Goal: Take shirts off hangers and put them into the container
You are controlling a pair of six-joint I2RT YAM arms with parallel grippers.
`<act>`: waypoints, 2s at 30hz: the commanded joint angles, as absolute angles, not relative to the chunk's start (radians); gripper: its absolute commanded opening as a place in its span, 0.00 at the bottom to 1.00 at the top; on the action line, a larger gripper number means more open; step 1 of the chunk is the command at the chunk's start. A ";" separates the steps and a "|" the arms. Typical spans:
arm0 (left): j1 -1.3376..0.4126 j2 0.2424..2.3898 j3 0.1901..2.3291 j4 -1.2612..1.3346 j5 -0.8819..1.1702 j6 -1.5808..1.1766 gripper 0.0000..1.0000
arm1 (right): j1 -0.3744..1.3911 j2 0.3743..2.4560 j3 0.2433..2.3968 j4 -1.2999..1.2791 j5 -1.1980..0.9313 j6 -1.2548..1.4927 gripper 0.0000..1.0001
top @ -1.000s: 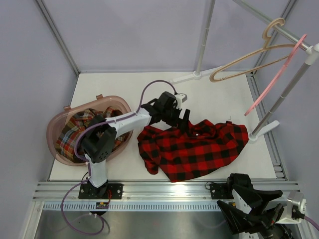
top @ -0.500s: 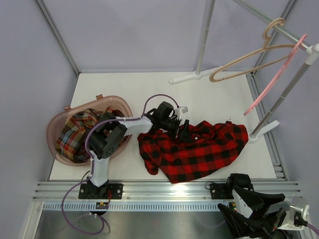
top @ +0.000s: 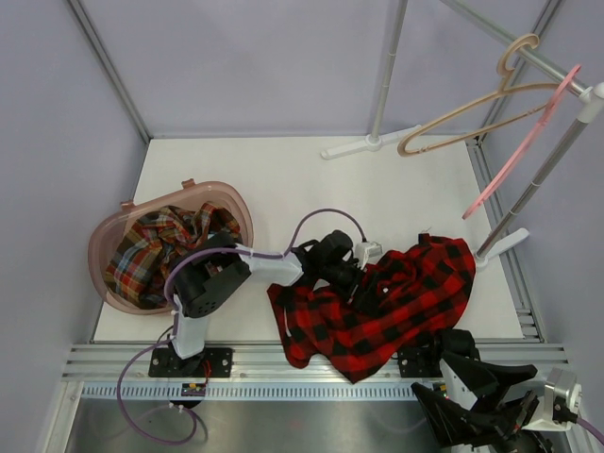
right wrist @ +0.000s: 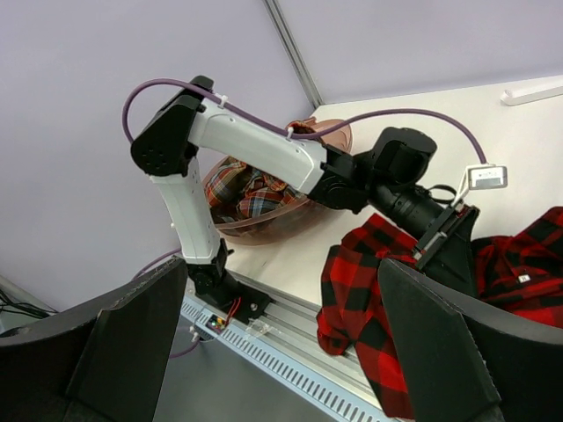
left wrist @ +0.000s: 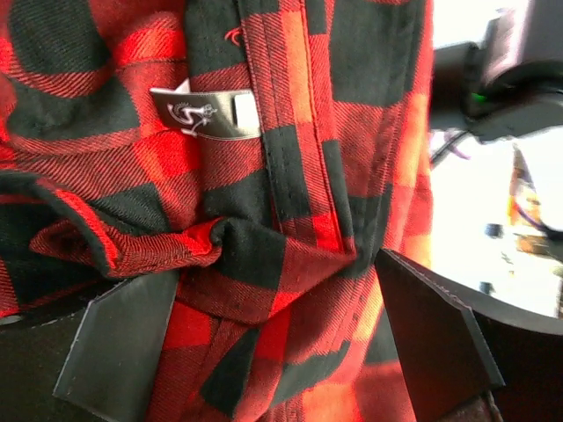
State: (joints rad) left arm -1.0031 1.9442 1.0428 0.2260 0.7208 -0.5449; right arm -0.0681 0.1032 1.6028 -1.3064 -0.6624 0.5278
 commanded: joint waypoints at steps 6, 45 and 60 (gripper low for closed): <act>-1.254 1.942 1.262 -0.120 0.035 -0.435 0.99 | -0.071 0.083 1.589 -1.295 -0.647 0.528 0.99; -1.019 1.366 1.491 -0.345 -0.684 -0.004 0.00 | -0.071 0.081 1.611 -1.287 -0.652 0.543 0.99; -0.879 0.990 1.555 0.231 -0.540 0.615 0.00 | -0.071 0.068 1.474 -1.238 -0.681 0.564 0.99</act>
State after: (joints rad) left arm -0.8814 1.0279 1.5196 0.0185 -0.5858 0.4316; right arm -0.0681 0.0761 1.4971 -1.2804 -0.6491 0.5480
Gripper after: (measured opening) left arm 0.101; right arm 0.993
